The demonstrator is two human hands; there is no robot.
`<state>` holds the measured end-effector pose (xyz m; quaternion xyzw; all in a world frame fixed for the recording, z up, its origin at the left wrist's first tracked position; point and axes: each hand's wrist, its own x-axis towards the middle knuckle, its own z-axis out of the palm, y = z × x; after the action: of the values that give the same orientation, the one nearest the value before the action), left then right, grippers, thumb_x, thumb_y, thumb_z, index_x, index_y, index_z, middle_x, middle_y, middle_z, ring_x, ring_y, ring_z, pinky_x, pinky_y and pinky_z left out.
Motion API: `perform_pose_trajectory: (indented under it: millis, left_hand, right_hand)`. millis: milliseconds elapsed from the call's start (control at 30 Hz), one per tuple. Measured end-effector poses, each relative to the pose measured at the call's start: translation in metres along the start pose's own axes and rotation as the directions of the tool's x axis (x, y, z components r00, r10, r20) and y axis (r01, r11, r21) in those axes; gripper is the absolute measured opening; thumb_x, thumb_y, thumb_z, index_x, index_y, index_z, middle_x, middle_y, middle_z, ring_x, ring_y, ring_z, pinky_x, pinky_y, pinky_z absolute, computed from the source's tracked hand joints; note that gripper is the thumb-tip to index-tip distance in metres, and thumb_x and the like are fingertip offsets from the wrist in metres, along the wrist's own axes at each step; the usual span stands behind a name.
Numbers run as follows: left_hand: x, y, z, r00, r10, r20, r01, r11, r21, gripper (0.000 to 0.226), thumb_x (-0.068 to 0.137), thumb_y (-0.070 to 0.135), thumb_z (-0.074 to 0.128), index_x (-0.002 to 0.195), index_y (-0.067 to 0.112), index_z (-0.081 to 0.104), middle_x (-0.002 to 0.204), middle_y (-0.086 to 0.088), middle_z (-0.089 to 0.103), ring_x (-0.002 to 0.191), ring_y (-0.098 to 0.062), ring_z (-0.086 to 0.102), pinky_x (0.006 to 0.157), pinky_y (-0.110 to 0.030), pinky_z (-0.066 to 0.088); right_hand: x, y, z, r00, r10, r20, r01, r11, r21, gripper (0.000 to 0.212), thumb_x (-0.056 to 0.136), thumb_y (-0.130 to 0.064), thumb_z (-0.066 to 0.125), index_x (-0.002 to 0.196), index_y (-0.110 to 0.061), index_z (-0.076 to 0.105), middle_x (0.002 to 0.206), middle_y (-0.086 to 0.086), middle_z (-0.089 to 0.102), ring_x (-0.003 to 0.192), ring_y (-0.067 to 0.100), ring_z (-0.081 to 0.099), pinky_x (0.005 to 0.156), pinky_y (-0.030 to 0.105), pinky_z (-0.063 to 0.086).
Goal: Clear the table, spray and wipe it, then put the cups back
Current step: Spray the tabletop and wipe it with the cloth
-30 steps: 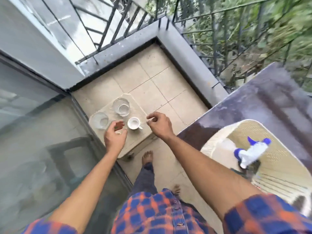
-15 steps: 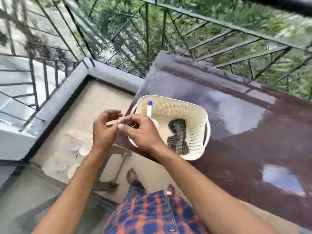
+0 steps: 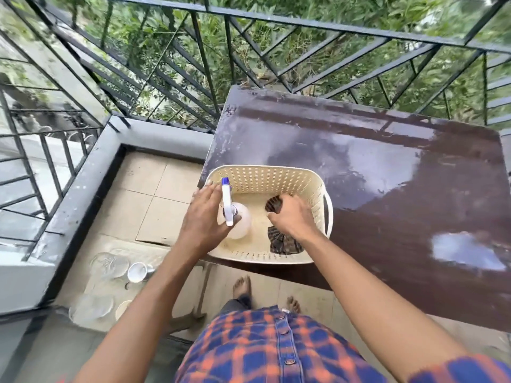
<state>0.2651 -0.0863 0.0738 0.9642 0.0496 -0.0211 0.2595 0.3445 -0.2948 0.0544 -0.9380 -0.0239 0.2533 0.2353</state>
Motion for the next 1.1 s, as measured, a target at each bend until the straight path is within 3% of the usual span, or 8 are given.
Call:
perform_pose_trajectory:
  millis: [200, 267, 467, 567, 700, 833, 967, 1100]
  left_hand:
    - [0.020, 0.016, -0.001, 0.983, 0.179, 0.053, -0.174, 0.982, -0.075, 0.084, 0.086, 0.043, 0.076, 0.151, 0.004, 0.039, 0.155, -0.015, 0.044, 0.148, -0.031, 0.033, 0.125, -0.033, 0.016]
    - [0.026, 0.021, 0.004, 0.975, 0.201, 0.095, -0.183, 0.968, -0.173, 0.079, 0.086, 0.042, 0.077, 0.148, 0.008, 0.043, 0.147, -0.013, 0.053, 0.139, -0.028, 0.043, 0.112, -0.014, 0.019]
    - [0.048, 0.037, 0.028, 0.976, 0.208, 0.062, -0.178, 0.930, -0.323, 0.053, 0.093, 0.059, 0.054, 0.114, 0.010, 0.056, 0.095, -0.001, 0.058, 0.087, -0.023, 0.055, 0.074, -0.032, 0.038]
    - [0.056, 0.038, 0.034, 0.984, 0.176, -0.037, -0.176, 0.899, -0.402, 0.037, 0.100, 0.049, 0.052, 0.101, 0.012, 0.057, 0.087, 0.002, 0.055, 0.078, -0.019, 0.051, 0.071, -0.040, 0.044]
    - [0.064, 0.038, 0.018, 0.985, 0.030, -0.168, -0.111, 0.859, -0.500, 0.027, 0.103, 0.040, 0.053, 0.096, 0.014, 0.058, 0.079, -0.001, 0.058, 0.070, -0.021, 0.055, 0.066, -0.040, 0.046]
    - [0.068, 0.050, -0.003, 0.984, -0.094, -0.148, -0.020, 0.778, -0.628, 0.037, 0.101, 0.043, 0.051, 0.095, 0.010, 0.067, 0.085, -0.008, 0.069, 0.076, -0.018, 0.063, 0.071, -0.035, 0.048]
    - [0.076, 0.078, -0.021, 0.990, -0.111, -0.083, 0.003, 0.615, -0.788, 0.025, 0.103, 0.028, 0.054, 0.088, 0.012, 0.068, 0.085, -0.008, 0.070, 0.071, -0.003, 0.065, 0.064, -0.015, 0.046]
    - [0.090, 0.114, -0.031, 0.989, -0.130, -0.067, 0.014, 0.544, -0.839, 0.029, 0.095, 0.040, 0.053, 0.080, 0.024, 0.072, 0.084, -0.004, 0.072, 0.086, -0.019, 0.070, 0.069, -0.033, 0.058]
  right_hand:
    - [0.015, 0.006, 0.035, 0.993, 0.102, -0.064, -0.109, 0.988, -0.107, 0.062, 0.086, -0.022, 0.069, 0.142, -0.021, 0.043, 0.145, 0.016, 0.036, 0.127, 0.037, 0.045, 0.105, 0.049, 0.043]
    - [0.019, 0.008, 0.038, 0.986, 0.141, -0.088, -0.148, 0.985, -0.087, 0.061, 0.085, -0.018, 0.069, 0.141, -0.024, 0.044, 0.144, 0.014, 0.037, 0.127, 0.038, 0.045, 0.105, 0.052, 0.044]
    - [0.018, 0.008, 0.043, 0.979, 0.049, -0.199, -0.085, 0.981, -0.176, 0.049, 0.089, -0.017, 0.068, 0.133, -0.024, 0.047, 0.132, 0.014, 0.048, 0.113, 0.040, 0.057, 0.091, 0.048, 0.051]
    - [0.022, 0.005, 0.031, 0.970, 0.181, -0.161, -0.182, 0.983, 0.010, 0.048, 0.086, -0.033, 0.074, 0.128, -0.026, 0.053, 0.120, 0.010, 0.059, 0.108, 0.035, 0.061, 0.091, 0.044, 0.051]
    - [0.023, 0.007, 0.011, 0.944, 0.306, -0.121, -0.249, 0.905, 0.345, 0.049, 0.080, -0.023, 0.069, 0.127, -0.029, 0.056, 0.117, -0.002, 0.068, 0.109, 0.025, 0.064, 0.089, 0.034, 0.051]
    - [0.012, -0.003, -0.017, 0.967, 0.237, -0.093, -0.129, 0.771, 0.624, 0.036, 0.082, -0.010, 0.066, 0.114, -0.027, 0.061, 0.097, -0.003, 0.069, 0.085, 0.014, 0.064, 0.072, 0.025, 0.053]
    - [-0.002, -0.011, -0.050, 0.988, 0.152, -0.031, -0.048, 0.490, 0.870, 0.033, 0.072, -0.007, 0.065, 0.100, -0.026, 0.066, 0.087, 0.001, 0.069, 0.071, 0.013, 0.063, 0.059, 0.024, 0.048]
    - [-0.010, 0.017, -0.100, 0.998, 0.061, -0.020, -0.004, 0.367, 0.930, 0.037, 0.085, 0.005, 0.058, 0.107, -0.024, 0.064, 0.093, 0.003, 0.063, 0.066, 0.010, 0.061, 0.053, 0.021, 0.047]
